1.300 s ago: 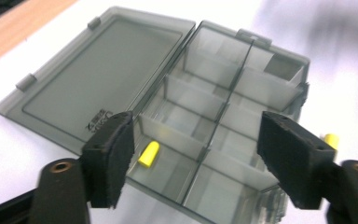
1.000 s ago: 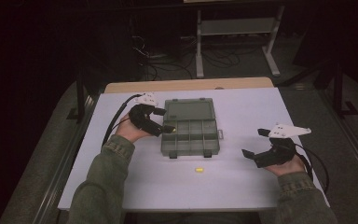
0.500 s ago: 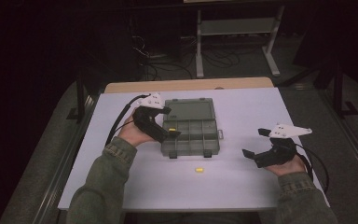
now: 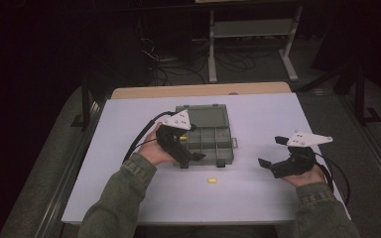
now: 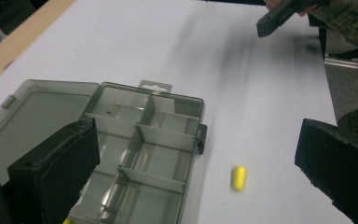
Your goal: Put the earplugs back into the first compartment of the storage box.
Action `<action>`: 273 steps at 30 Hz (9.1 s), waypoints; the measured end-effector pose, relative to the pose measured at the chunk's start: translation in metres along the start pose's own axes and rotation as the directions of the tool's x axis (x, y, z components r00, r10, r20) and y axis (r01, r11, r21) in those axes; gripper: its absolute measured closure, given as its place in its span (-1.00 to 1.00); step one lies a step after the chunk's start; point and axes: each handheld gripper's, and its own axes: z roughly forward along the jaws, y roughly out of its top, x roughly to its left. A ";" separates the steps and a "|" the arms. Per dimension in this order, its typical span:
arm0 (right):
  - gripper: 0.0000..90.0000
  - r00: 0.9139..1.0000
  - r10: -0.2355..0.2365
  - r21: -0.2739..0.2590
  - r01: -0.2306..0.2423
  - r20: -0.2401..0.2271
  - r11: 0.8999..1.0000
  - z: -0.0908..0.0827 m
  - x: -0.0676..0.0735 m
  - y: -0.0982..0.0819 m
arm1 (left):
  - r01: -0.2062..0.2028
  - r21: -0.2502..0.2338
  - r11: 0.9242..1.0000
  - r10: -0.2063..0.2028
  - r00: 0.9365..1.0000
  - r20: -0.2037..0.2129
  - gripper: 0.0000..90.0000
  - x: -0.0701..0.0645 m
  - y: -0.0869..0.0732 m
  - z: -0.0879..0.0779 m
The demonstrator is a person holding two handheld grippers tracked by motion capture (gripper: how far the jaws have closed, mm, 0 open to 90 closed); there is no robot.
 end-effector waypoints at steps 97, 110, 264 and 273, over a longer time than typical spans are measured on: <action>-1.00 1.000 -0.010 0.014 0.010 -0.014 1.000 0.003 0.002 0.000 | -0.214 0.205 0.955 0.189 0.973 0.136 0.86 -0.035 0.019 0.039; -1.00 1.000 -0.007 0.010 0.008 -0.013 1.000 0.002 0.002 0.000 | -0.180 0.152 0.972 0.172 0.983 0.059 0.86 -0.009 0.039 0.005; -1.00 0.999 0.024 0.015 -0.023 -0.025 1.000 0.003 0.004 -0.002 | 0.255 -0.345 0.903 -0.374 0.862 -0.342 -1.00 0.003 -0.175 -0.137; -1.00 0.999 0.027 0.011 -0.027 -0.022 1.000 0.001 0.004 -0.002 | 0.270 -0.397 0.877 -0.417 0.838 -0.352 -1.00 -0.016 -0.198 -0.153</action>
